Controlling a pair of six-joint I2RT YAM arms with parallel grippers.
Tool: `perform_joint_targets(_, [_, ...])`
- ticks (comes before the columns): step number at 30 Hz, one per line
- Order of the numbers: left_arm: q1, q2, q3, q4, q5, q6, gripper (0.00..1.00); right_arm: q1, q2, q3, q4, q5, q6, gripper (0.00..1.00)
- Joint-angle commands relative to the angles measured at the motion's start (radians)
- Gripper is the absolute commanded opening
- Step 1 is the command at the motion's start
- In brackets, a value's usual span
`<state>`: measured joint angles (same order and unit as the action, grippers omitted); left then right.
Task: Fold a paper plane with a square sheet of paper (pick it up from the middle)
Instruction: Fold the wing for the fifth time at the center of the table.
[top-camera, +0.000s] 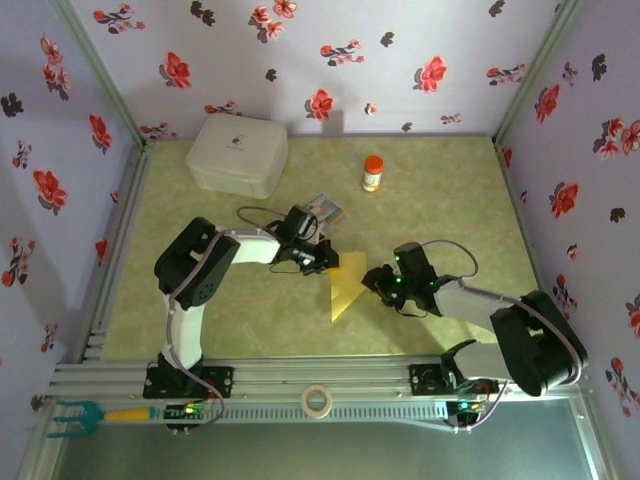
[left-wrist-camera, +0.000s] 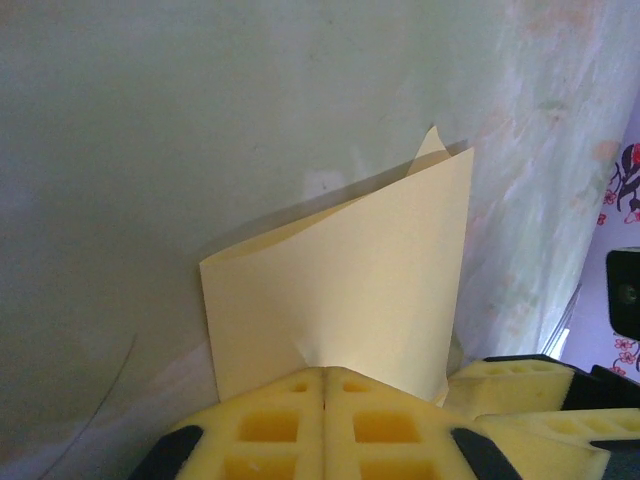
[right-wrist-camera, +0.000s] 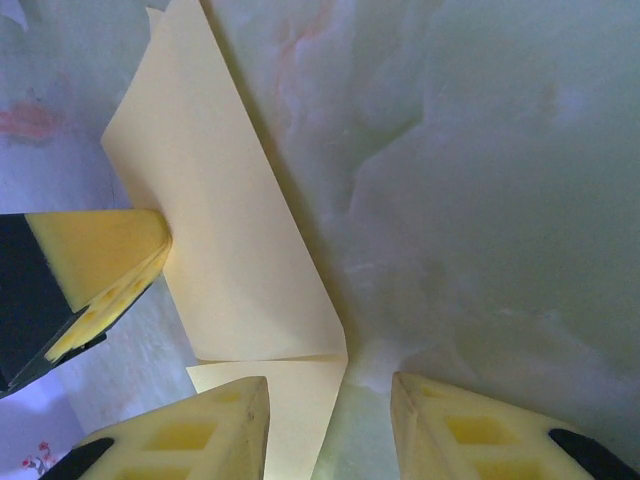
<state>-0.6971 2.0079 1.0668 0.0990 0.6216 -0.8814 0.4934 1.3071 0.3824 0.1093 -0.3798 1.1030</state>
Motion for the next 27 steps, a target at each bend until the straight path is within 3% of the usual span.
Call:
perform_joint_targets(1, [0.005,0.029,-0.031,0.011,-0.006,-0.013,0.06,-0.007,0.031,0.001,0.084,-0.052,0.023,0.38])
perform_joint_targets(12, [0.006,0.026,-0.036,0.031,-0.003,-0.023,0.05,-0.044,0.090,-0.035,0.310,-0.099,0.092,0.38])
perform_joint_targets(15, [0.007,0.026,-0.037,0.033,-0.003,-0.023,0.05,-0.061,0.079,-0.031,0.283,-0.093,0.042,0.39])
perform_joint_targets(22, [0.010,0.022,-0.041,0.045,-0.004,-0.030,0.05,-0.113,0.122,0.021,0.290,-0.252,-0.071,0.39])
perform_joint_targets(27, [0.010,0.022,-0.041,0.050,-0.004,-0.036,0.05,-0.141,0.144,0.043,0.289,-0.287,-0.114,0.39])
